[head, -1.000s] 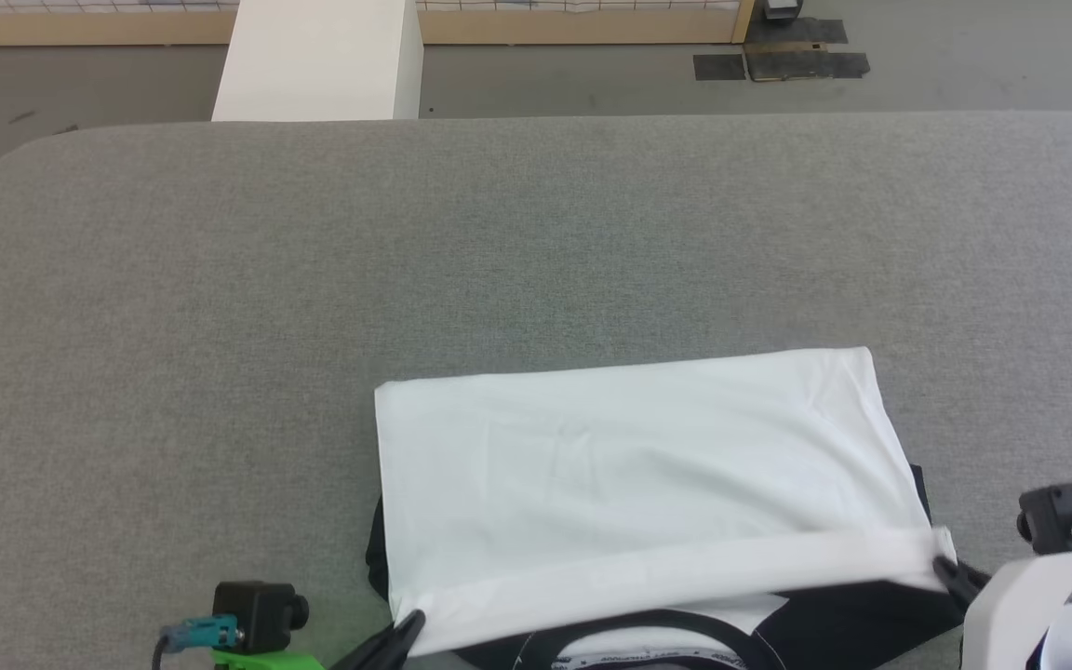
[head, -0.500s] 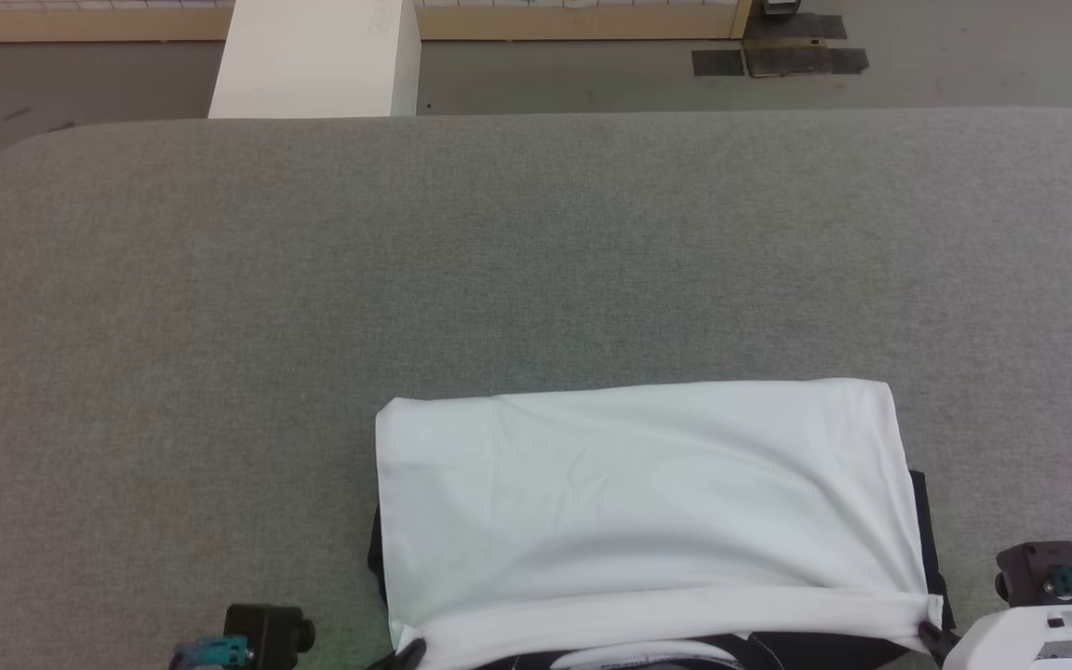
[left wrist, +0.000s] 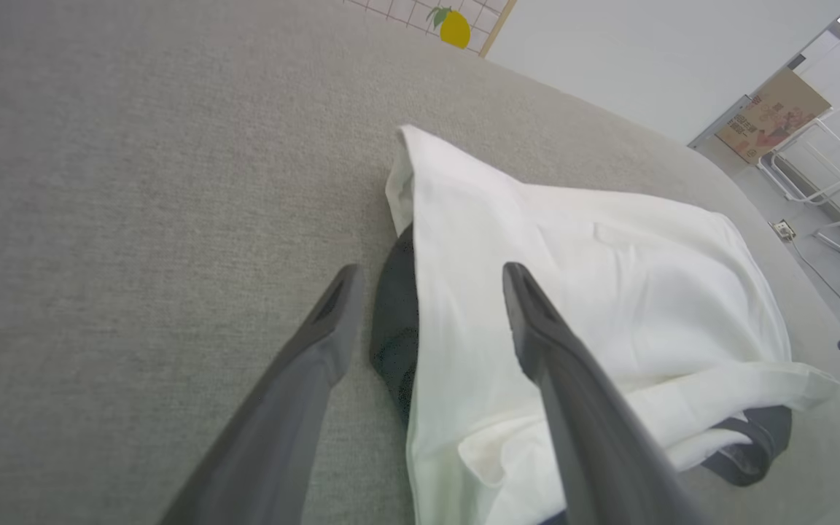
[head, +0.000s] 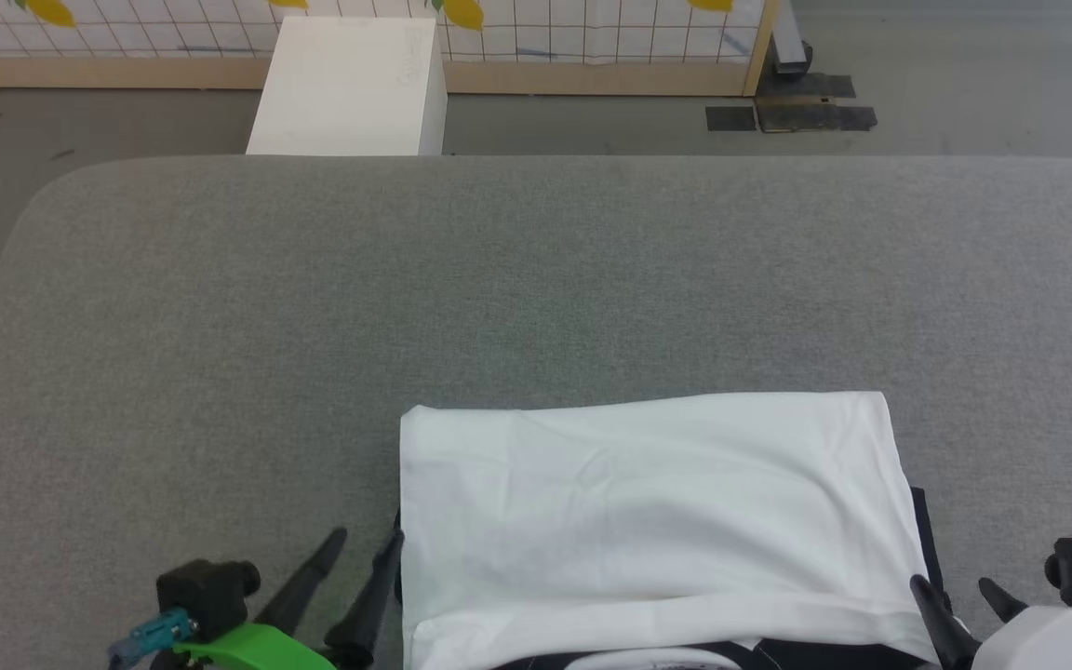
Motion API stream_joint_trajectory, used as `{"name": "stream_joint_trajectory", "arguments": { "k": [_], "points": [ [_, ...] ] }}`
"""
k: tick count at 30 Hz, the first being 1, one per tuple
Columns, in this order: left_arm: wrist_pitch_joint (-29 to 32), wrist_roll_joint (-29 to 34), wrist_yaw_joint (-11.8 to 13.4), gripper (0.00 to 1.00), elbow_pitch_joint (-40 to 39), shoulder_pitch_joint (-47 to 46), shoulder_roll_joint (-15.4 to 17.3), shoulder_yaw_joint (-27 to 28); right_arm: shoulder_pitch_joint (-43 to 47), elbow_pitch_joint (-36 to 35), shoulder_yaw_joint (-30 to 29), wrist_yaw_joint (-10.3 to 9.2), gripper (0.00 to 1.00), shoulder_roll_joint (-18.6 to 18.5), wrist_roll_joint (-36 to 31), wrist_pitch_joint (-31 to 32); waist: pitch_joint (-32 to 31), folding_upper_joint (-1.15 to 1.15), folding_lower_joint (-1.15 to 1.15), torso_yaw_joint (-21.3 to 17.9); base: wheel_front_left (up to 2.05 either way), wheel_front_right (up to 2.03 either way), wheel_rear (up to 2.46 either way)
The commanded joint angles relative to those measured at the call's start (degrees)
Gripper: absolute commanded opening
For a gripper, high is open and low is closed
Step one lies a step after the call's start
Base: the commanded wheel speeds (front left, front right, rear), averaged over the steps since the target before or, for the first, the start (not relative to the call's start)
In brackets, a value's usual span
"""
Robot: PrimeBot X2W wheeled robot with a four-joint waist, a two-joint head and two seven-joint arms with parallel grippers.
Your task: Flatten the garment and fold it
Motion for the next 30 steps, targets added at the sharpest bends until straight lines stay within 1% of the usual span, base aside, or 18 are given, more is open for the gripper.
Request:
{"name": "stream_joint_trajectory", "arguments": {
  "k": [1,4,7,11,13,17,20,26,30],
  "points": [
    [-2.33,1.82,1.02,1.00,0.19,-1.98,-0.55,0.80,0.22,-1.08,-0.51,-0.09,1.00,0.66,-0.16,-1.56,-0.91,0.46,0.00,0.18,0.00,0.00,0.00],
    [-8.09,4.91,3.38,1.00,1.46,-4.05,-2.19,2.55,-0.87,-2.26,-1.51,-0.09,1.00,1.54,-0.13,-5.95,-1.26,0.46,0.00,0.20,0.00,0.00,0.00],
    [-11.17,8.10,4.94,1.00,2.94,-6.63,-3.39,4.15,-2.25,-1.49,-2.56,-0.09,1.00,1.88,-0.38,-10.22,-1.40,0.46,0.00,0.30,0.00,0.00,0.00],
    [-12.46,13.28,6.46,1.00,4.92,-10.05,-5.11,7.31,-4.00,2.23,-4.48,-0.09,1.00,1.95,2.11,-14.34,-1.43,0.46,0.00,0.32,0.00,0.00,0.00],
    [-12.52,16.04,6.74,1.00,4.62,-11.50,-6.75,10.17,-5.04,4.29,-5.27,-0.09,1.00,1.96,3.36,-15.42,-1.35,0.46,0.00,0.28,0.00,0.00,0.00],
    [-12.54,21.82,6.69,1.00,4.20,-12.34,-10.22,15.24,-7.45,8.52,-6.08,-0.09,1.00,1.97,4.52,-15.87,-1.25,0.46,0.00,-0.11,0.00,0.00,0.00],
    [-12.55,25.08,5.65,1.00,4.57,-12.43,-12.34,18.31,-9.09,11.97,-6.26,-0.09,1.00,1.97,5.02,-14.62,-1.12,0.46,0.00,-0.33,0.00,0.00,0.00],
    [-12.56,29.27,3.25,1.00,6.75,-13.34,-14.89,21.96,-10.79,16.08,-5.88,-0.09,1.00,1.98,4.38,-11.04,-0.63,0.47,0.00,-0.16,0.00,0.00,0.00],
    [-12.56,31.10,2.16,1.00,7.70,-13.71,-15.81,23.90,-11.49,17.98,-5.00,-0.09,1.00,1.98,4.98,-8.24,-0.25,0.47,0.00,-0.32,0.00,0.00,0.00]
  ]
}}
